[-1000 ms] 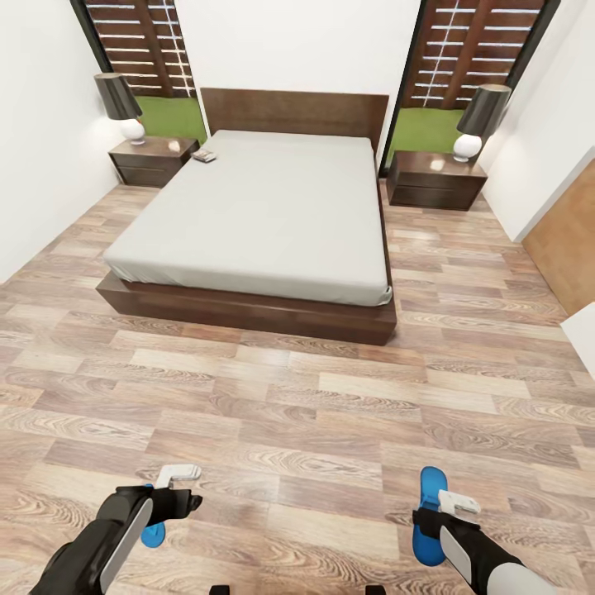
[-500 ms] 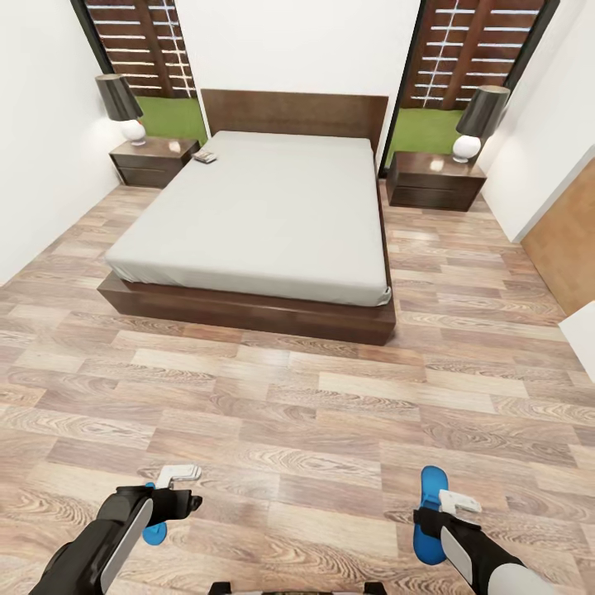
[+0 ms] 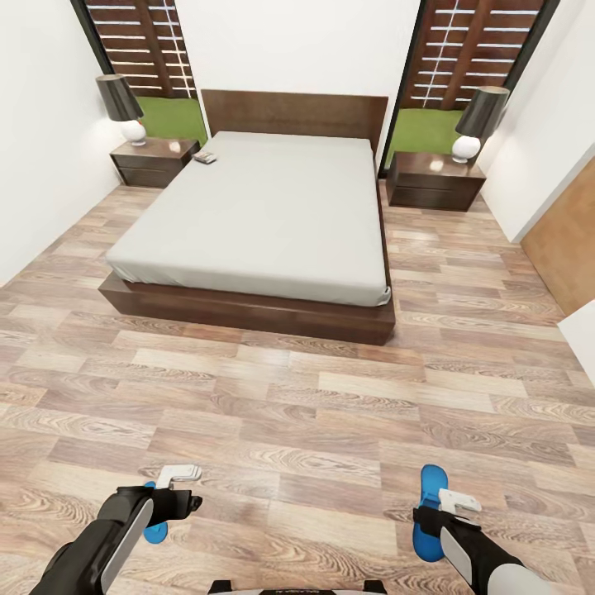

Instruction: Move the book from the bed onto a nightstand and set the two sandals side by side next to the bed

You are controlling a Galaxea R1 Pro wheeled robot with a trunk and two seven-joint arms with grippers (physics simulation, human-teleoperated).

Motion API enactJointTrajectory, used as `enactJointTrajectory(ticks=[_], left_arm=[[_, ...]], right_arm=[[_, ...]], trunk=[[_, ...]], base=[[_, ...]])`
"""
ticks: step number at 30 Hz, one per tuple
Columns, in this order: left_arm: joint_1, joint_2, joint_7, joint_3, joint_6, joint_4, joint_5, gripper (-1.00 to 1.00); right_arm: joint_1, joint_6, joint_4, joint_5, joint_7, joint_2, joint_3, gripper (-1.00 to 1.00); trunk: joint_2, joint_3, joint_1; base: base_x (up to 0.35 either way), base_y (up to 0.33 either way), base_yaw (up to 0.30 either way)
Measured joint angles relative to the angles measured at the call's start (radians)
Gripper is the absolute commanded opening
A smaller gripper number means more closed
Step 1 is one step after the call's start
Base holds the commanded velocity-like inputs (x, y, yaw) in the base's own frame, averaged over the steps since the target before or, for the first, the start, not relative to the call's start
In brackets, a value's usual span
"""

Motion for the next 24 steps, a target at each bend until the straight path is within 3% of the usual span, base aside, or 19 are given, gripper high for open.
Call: enactJointTrajectory(ticks=[24], left_arm=[[0.0,0.0,0.003,0.0,0.0,0.0,0.001,1.0]], right_arm=[[0.01,-0.002,-0.001,0.0,0.0,0.0,0.0,-1.0]], trunk=[[0.0,0.01,0.0]], base=[[0.0,0.0,0.0]])
